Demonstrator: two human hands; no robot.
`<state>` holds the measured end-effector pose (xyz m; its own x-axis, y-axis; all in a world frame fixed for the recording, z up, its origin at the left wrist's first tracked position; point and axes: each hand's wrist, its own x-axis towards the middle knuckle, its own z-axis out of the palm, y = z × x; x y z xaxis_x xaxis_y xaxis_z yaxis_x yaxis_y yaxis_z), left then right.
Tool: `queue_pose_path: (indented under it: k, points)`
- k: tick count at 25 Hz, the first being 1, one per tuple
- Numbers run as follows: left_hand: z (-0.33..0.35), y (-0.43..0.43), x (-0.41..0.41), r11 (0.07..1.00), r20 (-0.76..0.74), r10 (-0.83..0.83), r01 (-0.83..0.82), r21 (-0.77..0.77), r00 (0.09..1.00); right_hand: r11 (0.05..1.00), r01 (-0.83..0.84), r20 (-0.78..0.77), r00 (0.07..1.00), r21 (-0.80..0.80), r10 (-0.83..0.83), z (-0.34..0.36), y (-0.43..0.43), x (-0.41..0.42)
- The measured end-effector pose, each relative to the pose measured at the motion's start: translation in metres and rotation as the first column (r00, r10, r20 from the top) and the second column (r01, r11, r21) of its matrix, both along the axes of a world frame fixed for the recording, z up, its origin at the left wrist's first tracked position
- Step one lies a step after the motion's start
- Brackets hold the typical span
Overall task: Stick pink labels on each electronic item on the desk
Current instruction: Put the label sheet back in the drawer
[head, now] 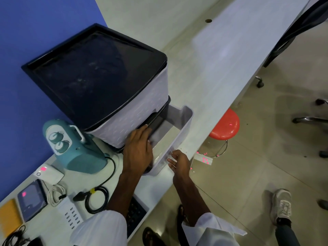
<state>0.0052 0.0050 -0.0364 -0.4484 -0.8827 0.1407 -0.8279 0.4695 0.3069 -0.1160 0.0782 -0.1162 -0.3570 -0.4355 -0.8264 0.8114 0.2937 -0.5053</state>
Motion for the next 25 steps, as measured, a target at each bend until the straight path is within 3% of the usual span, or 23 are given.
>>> queue_pose_path:
  k: [8,17,25]
  points:
    - [-0.005,0.014,0.01,0.997,-0.051,0.043,-0.039,0.066,0.998,0.997,0.072,-0.046,0.996,-0.038,-0.073,0.007,-0.001,0.018]
    - [-0.007,0.011,0.008,0.996,-0.004,0.059,-0.059,0.063,0.998,0.986,-0.1,-0.034,0.995,-0.132,0.096,0.021,-0.038,0.033]
    - [-0.017,0.009,0.009,0.998,-0.041,0.057,-0.057,-0.018,0.998,0.972,-0.216,-0.051,0.976,-0.091,0.212,0.01,-0.069,0.044]
